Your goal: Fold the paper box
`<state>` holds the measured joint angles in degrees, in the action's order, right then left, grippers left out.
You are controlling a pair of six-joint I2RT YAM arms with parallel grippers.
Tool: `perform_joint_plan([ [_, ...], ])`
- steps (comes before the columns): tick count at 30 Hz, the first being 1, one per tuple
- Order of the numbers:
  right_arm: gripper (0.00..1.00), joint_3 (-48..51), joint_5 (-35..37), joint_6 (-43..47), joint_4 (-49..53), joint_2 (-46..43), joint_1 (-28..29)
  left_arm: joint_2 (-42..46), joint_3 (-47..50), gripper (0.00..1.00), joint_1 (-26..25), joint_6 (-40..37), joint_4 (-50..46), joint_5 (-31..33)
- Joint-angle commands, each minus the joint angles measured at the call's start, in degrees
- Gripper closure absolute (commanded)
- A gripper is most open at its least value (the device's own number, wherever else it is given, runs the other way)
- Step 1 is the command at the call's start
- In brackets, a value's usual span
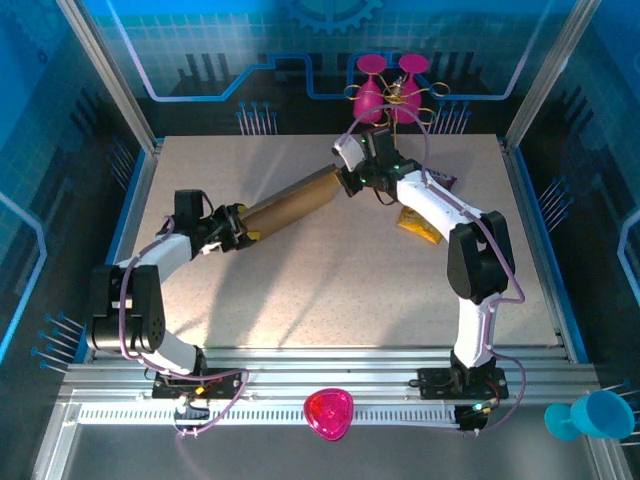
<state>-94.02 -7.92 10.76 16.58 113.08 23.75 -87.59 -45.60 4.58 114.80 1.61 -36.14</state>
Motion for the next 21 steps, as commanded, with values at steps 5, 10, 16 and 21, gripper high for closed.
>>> perform_joint_plan([
  [5,1.0,3.6,-0.8,-2.6,3.1,0.2,0.7,-1.8,-0.4,0.49,1.0,9.9,1.5,-1.4],
  [10,1.0,2.6,-1.8,-2.7,4.6,0.7,0.8,-2.5,-0.6,0.5,1.0,10.0,1.7,-1.4],
  [16,0.84,2.3,-2.3,-4.2,4.8,-0.7,0.7,-2.8,-0.5,0.54,1.2,9.9,1.6,-1.3],
  [21,0.68,3.2,-2.4,-6.9,3.5,-3.1,0.7,-3.1,-0.8,0.57,1.2,10.0,1.6,-1.1],
])
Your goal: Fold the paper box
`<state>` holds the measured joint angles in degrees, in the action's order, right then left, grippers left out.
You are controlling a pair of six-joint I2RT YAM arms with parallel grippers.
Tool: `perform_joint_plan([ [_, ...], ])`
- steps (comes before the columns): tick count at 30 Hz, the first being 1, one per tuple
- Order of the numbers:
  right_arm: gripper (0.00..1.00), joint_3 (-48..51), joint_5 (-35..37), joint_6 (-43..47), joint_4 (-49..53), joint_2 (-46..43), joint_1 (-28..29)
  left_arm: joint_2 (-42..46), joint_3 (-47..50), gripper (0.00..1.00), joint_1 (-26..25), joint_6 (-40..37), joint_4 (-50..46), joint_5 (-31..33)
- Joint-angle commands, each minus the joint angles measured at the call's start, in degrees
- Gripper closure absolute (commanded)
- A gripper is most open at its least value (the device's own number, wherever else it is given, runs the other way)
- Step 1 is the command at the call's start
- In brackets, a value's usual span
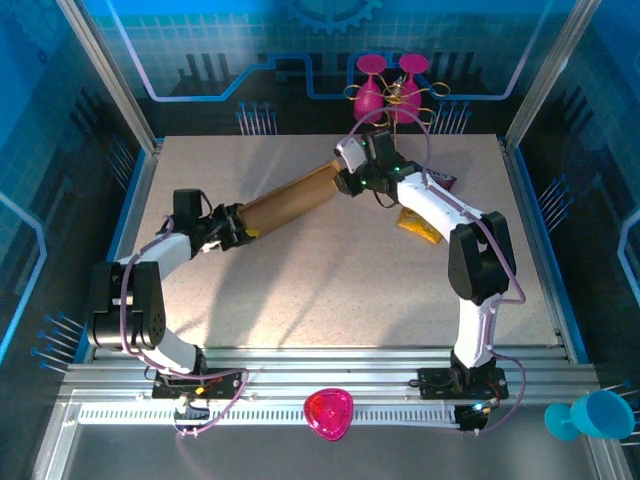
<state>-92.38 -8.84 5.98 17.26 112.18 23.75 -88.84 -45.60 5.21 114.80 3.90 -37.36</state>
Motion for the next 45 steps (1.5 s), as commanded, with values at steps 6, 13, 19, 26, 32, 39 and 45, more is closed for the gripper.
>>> perform_joint_plan([
  [6,0.64,5.1,-1.1,-6.2,-0.7,-7.1,0.7,-2.1,-0.9,0.59,0.6,10.0,-0.4,0.2],
  [13,0.55,8.3,-1.2,-14.6,-6.5,-14.3,0.2,-2.2,-1.0,0.59,0.6,10.1,-0.3,0.1],
  [19,0.43,-0.4,-1.9,-7.4,0.7,-9.2,-3.6,-1.9,-1.3,0.59,0.7,9.9,-0.7,-0.2],
  [26,0.41,-11.6,-10.9,7.9,11.0,-0.3,-5.8,-1.3,-1.3,0.59,1.0,9.1,-2.0,-0.5],
  [32,0.42,-15.7,-13.7,12.9,14.6,3.5,-5.2,-1.0,-2.1,0.59,1.3,8.1,-3.6,-0.6],
  [39,0.42,-17.3,-14.3,15.8,14.0,5.2,-5.1,-1.1,-2.7,0.59,1.4,7.2,-4.5,-0.9],
  [45,0.47,-21.6,-15.7,17.8,14.9,8.2,-4.2,-1.2,-3.2,0.59,1.4,6.8,-5.5,-1.0],
])
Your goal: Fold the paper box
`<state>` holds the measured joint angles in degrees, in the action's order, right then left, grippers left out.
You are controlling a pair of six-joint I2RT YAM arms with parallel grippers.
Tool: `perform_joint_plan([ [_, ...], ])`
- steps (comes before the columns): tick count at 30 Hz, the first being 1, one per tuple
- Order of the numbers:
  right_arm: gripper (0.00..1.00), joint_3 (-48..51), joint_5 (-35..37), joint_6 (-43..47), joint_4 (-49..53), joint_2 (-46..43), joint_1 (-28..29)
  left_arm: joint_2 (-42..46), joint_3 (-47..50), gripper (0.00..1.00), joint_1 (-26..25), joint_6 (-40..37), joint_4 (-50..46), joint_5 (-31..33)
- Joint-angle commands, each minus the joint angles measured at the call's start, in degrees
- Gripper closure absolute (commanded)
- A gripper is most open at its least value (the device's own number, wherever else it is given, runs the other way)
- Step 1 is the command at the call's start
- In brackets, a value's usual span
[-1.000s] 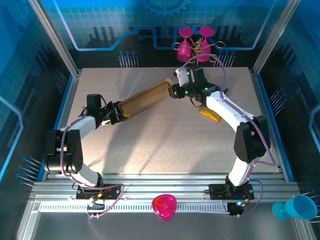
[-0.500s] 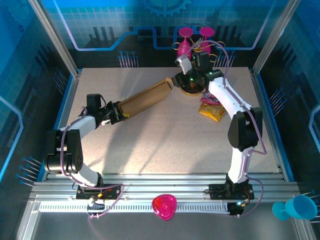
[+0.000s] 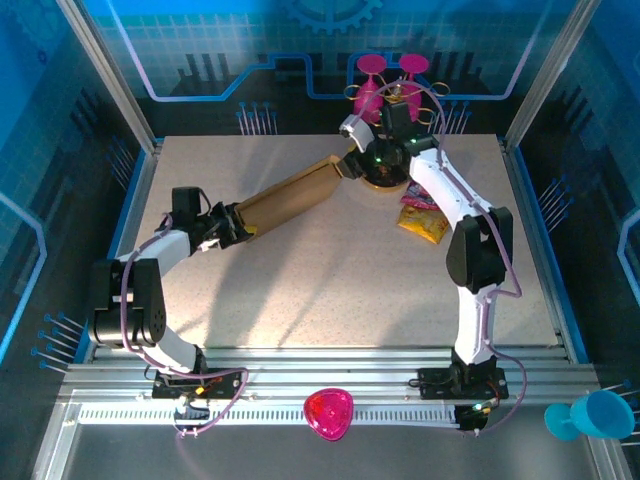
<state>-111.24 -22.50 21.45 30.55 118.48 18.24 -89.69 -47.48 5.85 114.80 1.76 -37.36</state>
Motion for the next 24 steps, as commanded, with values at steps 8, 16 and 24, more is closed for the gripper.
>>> perform_joint_plan([
  [8,0.54,-6.2,1.3,2.9,1.5,5.2,3.5,-0.4,-2.3,0.59,1.0,5.6,-5.2,-1.1],
  [16,0.78,-7.5,3.1,2.3,1.5,5.3,3.8,-1.2,-3.0,0.59,1.3,5.1,-5.6,-1.4],
  [24,0.96,-5.3,4.4,2.5,2.0,3.4,4.5,-1.9,-3.1,0.59,1.3,5.1,-5.2,-1.8],
])
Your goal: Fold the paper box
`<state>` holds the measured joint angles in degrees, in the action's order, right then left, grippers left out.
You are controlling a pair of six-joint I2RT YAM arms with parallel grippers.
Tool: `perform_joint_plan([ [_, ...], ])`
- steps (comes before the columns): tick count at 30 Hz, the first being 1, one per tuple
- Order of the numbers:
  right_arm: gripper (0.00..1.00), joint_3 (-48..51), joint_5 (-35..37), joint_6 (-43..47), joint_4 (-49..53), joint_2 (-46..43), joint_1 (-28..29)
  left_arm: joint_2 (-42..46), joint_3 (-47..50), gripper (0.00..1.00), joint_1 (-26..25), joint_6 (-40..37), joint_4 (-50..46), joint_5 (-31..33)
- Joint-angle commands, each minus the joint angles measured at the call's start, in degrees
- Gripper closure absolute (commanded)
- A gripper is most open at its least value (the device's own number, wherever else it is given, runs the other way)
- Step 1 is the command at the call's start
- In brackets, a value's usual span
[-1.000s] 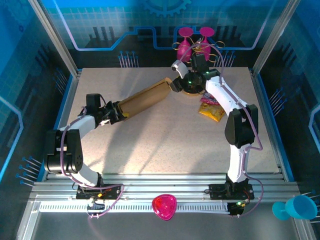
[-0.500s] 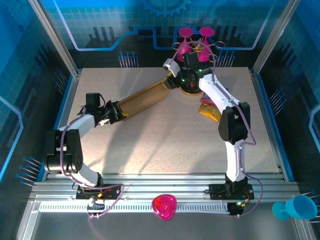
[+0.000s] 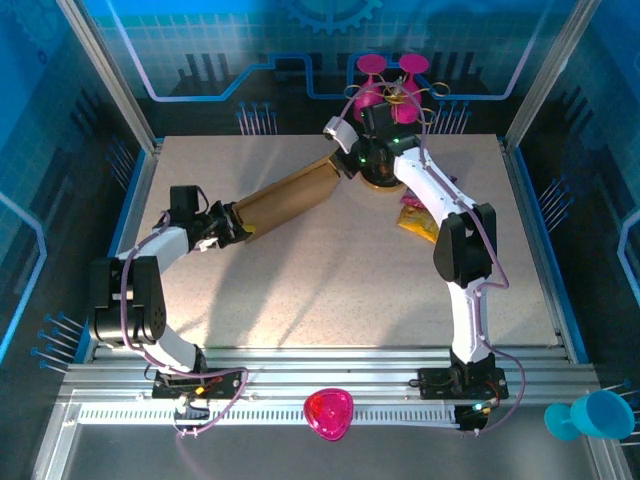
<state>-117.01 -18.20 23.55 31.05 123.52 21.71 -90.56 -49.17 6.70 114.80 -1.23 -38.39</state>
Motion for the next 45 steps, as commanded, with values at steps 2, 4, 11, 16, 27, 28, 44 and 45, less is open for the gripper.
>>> perform_joint_plan([
  [2,0.96,1.5,0.6,-0.1,1.3,-2.0,1.3,-1.0,-1.3,0.59,0.4,5.2,-2.1,-0.8],
  [4,0.99,3.3,1.3,-0.8,0.0,-2.9,1.7,-0.9,-1.2,0.59,0.5,5.1,-2.0,-0.9],
  [11,1.0,12.2,5.3,-6.3,-7.6,-8.2,3.1,-0.4,-0.8,0.58,0.4,5.2,-1.6,-1.6],
  [16,1.0,18.3,8.5,-12.1,-10.8,-12.7,5.0,0.7,-0.6,0.58,0.4,4.9,-1.6,-2.7],
  [27,1.0,32.1,13.2,-19.3,-18.7,-21.3,6.7,4.9,1.4,0.58,0.4,2.4,-4.4,-4.9],
  [28,1.0,33.4,13.2,-19.5,-19.6,-21.8,6.7,5.1,1.8,0.58,0.4,2.4,-4.3,-4.9],
  [44,1.0,45.2,7.7,-21.9,-34.1,-22.0,4.3,1.9,0.9,0.54,0.7,2.1,-2.8,-5.8],
  [45,1.0,45.9,7.7,-21.9,-35.2,-22.0,4.2,1.6,0.8,0.53,0.9,2.1,-2.7,-5.8],
])
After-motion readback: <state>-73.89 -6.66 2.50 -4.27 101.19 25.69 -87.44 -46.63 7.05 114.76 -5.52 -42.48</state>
